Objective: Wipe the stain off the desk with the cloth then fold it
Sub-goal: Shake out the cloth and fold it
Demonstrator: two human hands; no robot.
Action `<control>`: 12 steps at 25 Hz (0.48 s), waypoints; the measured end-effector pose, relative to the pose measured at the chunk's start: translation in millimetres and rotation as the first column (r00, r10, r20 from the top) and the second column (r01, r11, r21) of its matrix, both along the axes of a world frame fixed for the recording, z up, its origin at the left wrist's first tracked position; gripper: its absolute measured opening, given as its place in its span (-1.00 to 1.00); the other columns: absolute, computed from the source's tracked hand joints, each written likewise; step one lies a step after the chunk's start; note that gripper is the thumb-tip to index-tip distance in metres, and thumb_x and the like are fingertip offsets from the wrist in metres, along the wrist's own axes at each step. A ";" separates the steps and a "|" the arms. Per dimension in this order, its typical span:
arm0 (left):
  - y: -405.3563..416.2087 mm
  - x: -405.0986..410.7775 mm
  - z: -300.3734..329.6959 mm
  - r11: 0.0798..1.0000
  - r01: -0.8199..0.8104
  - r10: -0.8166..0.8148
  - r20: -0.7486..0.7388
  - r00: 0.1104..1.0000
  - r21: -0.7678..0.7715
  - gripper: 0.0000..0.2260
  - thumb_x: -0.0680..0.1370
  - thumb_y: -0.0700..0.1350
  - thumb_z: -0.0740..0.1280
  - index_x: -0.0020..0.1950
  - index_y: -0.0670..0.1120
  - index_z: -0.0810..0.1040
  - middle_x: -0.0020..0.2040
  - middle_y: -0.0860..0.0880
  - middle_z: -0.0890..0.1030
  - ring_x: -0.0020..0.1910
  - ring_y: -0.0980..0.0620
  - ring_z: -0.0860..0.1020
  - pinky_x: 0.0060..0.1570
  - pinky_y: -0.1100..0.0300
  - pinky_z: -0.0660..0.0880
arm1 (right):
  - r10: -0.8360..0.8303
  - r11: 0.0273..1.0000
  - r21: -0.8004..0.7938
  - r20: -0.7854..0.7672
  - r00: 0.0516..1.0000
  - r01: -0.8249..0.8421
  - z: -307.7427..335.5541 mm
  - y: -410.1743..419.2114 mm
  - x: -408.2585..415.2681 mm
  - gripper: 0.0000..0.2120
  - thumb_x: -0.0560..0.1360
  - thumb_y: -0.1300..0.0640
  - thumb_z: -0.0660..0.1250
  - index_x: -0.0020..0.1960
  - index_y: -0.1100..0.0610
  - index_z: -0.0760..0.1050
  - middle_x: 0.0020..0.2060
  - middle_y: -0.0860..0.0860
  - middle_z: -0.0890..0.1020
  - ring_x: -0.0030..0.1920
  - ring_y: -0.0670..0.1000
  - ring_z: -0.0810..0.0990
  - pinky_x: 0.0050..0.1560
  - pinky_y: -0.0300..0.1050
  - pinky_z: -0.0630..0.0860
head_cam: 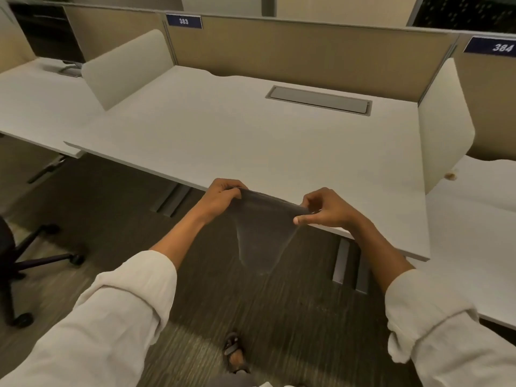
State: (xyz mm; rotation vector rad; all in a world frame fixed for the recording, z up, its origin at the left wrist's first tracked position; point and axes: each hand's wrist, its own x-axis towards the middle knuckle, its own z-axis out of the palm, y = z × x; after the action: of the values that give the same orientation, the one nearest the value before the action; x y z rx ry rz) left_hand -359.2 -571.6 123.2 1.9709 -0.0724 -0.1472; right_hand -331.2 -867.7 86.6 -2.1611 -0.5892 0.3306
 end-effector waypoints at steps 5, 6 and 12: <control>44.0 35.6 2.0 0.998 -0.007 0.006 -0.007 1.000 -0.068 -0.66 0.52 -0.34 0.20 -0.17 0.00 0.69 -0.22 0.12 0.69 -0.19 0.23 0.61 -0.22 0.42 0.49 | -0.029 0.990 0.135 -0.052 0.998 0.036 14.5 44.5 18.3 -0.64 0.29 0.06 0.56 -0.13 0.23 0.47 -0.20 0.15 0.60 -0.21 0.02 0.62 -0.10 0.07 0.65; 54.3 42.8 3.0 0.996 -0.016 0.015 -0.014 1.000 -0.090 -0.67 0.53 -0.33 0.20 -0.16 0.01 0.68 -0.21 0.10 0.69 -0.17 0.19 0.61 -0.22 0.39 0.50 | -0.033 0.983 0.180 -0.072 0.997 0.045 20.0 52.5 25.4 -0.63 0.29 0.14 0.57 -0.08 0.22 0.44 -0.14 0.17 0.59 -0.17 0.04 0.63 -0.09 0.08 0.66; 107.8 81.6 8.8 0.979 -0.129 0.121 -0.057 0.991 -0.159 -0.79 0.57 -0.26 0.28 -0.01 0.05 0.58 0.04 -0.09 0.61 -0.03 -0.07 0.58 -0.38 0.22 0.55 | -0.020 0.925 0.357 -0.295 0.955 0.130 54.2 99.7 65.7 -0.79 0.38 0.06 0.52 0.01 0.04 0.67 -0.03 -0.02 0.70 0.06 0.00 0.66 0.05 -0.17 0.62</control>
State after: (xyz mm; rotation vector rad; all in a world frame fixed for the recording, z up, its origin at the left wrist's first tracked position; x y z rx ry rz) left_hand -277.6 -463.8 132.0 1.8023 0.0685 -0.1023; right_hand -265.5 -768.0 140.8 -1.7230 -0.3661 0.4417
